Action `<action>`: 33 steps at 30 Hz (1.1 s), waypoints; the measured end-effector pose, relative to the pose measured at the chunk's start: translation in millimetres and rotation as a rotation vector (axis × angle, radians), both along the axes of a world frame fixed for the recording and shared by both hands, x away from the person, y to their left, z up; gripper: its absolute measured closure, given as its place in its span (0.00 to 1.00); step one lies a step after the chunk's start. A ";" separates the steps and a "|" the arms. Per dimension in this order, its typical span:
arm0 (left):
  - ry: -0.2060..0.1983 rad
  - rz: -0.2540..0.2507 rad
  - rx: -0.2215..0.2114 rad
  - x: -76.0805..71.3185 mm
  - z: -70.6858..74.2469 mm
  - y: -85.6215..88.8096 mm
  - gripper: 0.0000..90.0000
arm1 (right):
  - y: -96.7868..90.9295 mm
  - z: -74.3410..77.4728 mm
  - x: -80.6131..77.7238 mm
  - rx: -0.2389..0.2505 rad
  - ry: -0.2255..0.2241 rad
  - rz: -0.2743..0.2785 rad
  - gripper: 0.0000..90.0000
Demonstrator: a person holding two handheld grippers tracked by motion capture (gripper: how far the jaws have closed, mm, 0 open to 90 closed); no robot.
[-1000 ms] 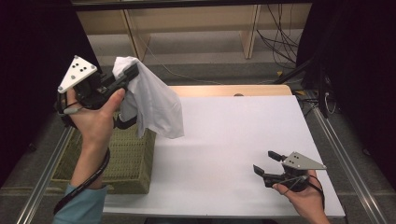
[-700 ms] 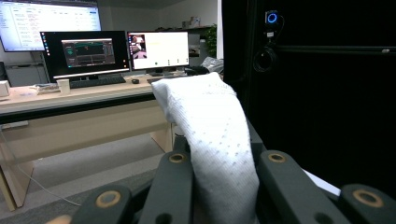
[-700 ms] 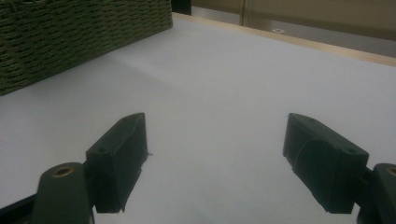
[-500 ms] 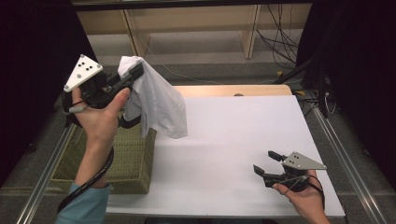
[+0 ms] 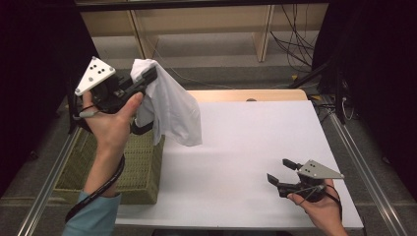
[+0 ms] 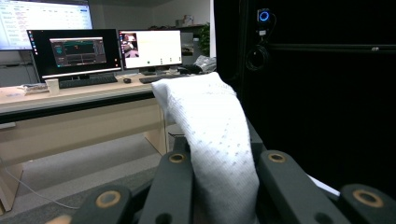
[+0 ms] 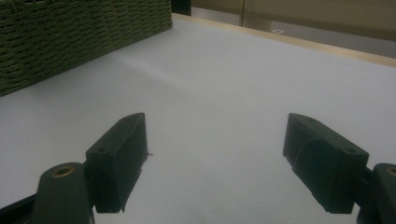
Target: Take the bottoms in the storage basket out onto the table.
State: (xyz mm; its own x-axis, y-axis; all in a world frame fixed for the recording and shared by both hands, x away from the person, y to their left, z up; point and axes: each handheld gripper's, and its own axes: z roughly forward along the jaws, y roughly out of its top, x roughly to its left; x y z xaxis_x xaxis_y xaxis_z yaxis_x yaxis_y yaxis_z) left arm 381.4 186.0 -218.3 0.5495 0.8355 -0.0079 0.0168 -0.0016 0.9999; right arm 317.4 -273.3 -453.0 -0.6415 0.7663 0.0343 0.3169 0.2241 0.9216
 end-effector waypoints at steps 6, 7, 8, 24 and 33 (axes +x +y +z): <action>0.001 -0.007 0.003 0.5 -0.2 -3.7 0.89 | 0.1 -0.1 0.1 0.001 0.000 0.000 0.26; 0.000 -0.008 0.004 0.6 -0.1 -4.3 0.89 | 0.2 -0.1 0.1 0.001 -0.001 0.000 0.26; 0.000 -0.009 0.004 0.6 -0.1 -4.9 0.89 | 0.1 0.1 0.0 -0.002 0.001 -0.001 0.26; 0.002 -0.029 0.006 2.1 -0.5 -15.3 0.89 | -0.2 0.1 -0.1 -0.002 -0.001 0.004 0.26; 0.001 -0.040 0.007 3.0 0.6 -21.2 0.89 | -0.2 0.2 -0.2 -0.002 -0.001 0.005 0.26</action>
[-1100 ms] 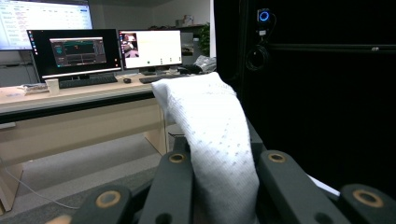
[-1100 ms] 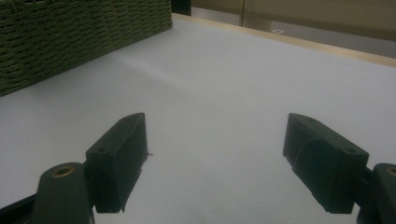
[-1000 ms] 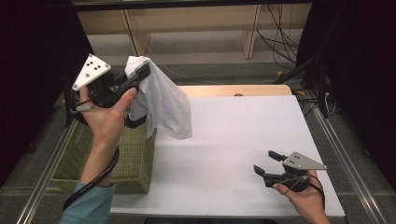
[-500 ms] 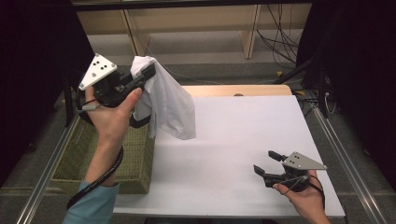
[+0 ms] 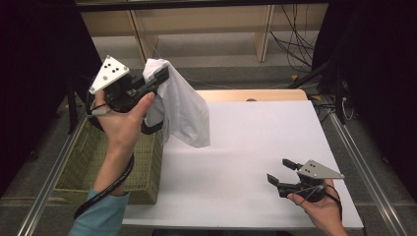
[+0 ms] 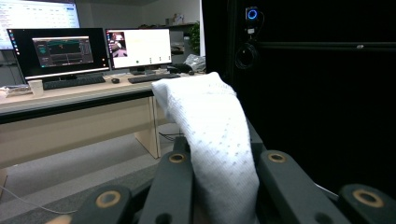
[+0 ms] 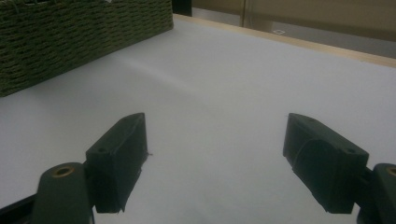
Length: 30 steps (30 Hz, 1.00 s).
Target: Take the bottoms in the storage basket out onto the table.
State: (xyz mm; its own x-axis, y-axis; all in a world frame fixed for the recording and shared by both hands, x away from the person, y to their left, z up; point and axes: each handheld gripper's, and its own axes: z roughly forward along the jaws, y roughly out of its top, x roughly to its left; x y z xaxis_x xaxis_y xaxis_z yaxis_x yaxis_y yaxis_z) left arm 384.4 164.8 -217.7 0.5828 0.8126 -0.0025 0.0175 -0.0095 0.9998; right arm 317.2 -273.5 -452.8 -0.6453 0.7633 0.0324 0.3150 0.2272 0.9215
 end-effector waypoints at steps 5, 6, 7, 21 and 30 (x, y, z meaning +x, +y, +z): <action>0.001 -0.005 0.003 0.4 -0.2 -2.0 0.89 | -0.1 -0.2 0.2 0.001 -0.001 -0.001 0.26; 0.002 -0.006 -0.001 0.6 -0.5 -2.7 0.89 | -0.1 -0.2 0.2 0.001 -0.001 0.000 0.26; 0.003 -0.006 0.000 0.6 -0.6 -3.0 0.89 | -0.1 -0.2 0.2 0.001 -0.001 0.000 0.26; 0.007 -0.017 -0.004 1.4 -2.5 -7.9 0.89 | 0.1 0.0 0.1 -0.001 0.001 -0.001 0.26; 0.007 -0.029 -0.004 2.2 -2.9 -14.0 0.89 | -0.2 0.0 0.2 0.000 -0.001 0.001 0.26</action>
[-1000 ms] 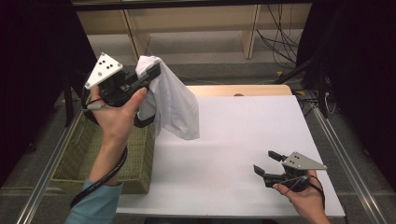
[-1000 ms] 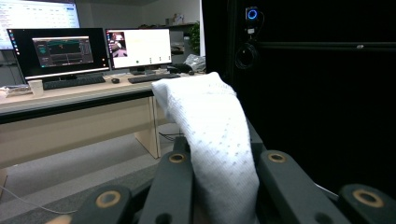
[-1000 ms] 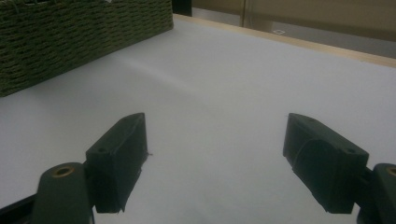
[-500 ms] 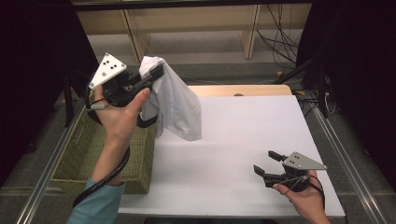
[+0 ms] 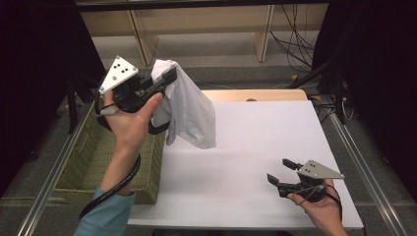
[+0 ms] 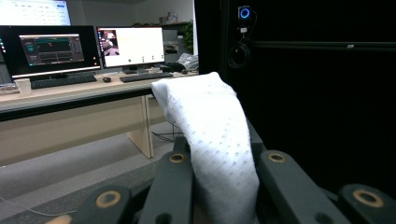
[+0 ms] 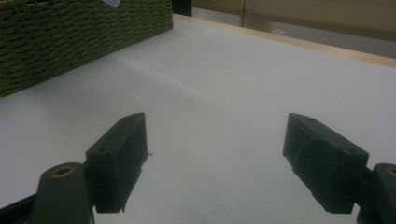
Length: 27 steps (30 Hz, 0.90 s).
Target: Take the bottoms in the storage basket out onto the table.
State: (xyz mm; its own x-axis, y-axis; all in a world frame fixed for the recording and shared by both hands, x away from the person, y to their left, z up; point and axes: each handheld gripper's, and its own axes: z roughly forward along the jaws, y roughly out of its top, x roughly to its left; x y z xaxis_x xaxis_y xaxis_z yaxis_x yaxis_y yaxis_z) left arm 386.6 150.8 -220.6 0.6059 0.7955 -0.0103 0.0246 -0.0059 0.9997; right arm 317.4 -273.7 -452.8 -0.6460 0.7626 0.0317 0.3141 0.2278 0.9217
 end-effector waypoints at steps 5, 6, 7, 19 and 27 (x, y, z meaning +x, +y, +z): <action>0.002 -0.006 0.002 0.8 -1.1 -3.2 0.89 | 0.2 0.3 -0.3 0.002 0.001 -0.001 0.26; 0.002 -0.008 0.003 1.0 -1.4 -4.0 0.89 | 0.0 0.3 -0.2 0.003 0.001 -0.001 0.26; 0.003 -0.009 0.001 1.3 -1.7 -4.9 0.89 | 0.0 0.3 -0.2 0.003 0.001 -0.001 0.26; 0.005 -0.020 0.002 2.9 -1.9 -11.9 0.89 | -0.1 0.1 -0.1 0.004 0.000 -0.003 0.26; 0.009 -0.025 0.004 3.4 -3.3 -14.7 0.89 | 0.3 0.3 -0.3 0.008 0.001 -0.004 0.26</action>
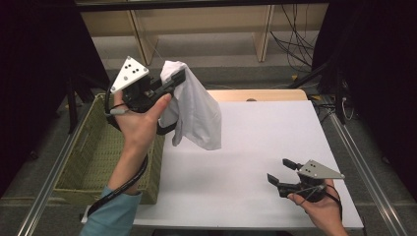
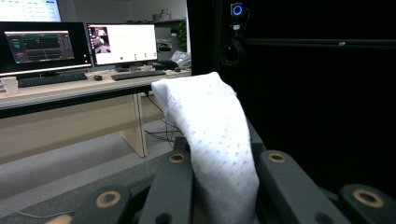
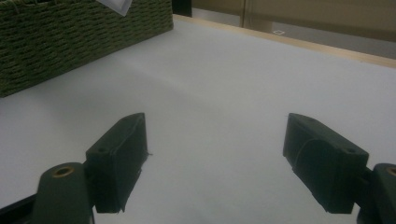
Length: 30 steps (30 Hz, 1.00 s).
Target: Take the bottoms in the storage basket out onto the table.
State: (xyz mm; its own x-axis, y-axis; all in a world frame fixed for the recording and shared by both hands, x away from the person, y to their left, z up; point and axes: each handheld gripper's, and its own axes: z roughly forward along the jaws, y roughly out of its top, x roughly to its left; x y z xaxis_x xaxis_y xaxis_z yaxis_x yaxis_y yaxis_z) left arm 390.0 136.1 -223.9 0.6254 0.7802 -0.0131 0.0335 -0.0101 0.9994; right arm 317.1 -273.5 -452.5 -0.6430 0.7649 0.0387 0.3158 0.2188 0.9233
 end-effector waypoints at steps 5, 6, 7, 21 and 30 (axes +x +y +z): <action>0.002 -0.004 -0.001 0.5 -1.2 -1.9 0.89 | -0.3 -0.2 0.2 -0.004 -0.001 0.003 0.26; 0.002 -0.004 -0.003 0.5 -1.6 -2.8 0.89 | -0.2 -0.2 0.2 -0.004 -0.001 0.004 0.26; 0.004 -0.006 -0.001 0.6 -1.9 -3.5 0.89 | 0.0 -0.1 0.2 -0.001 0.000 0.003 0.26; 0.009 -0.019 0.002 1.4 -3.6 -10.5 0.89 | 0.1 0.4 -0.3 0.001 -0.001 0.001 0.26; 0.019 -0.024 0.010 3.3 -8.0 -14.5 0.89 | 0.2 0.6 -0.3 0.001 -0.002 0.001 0.26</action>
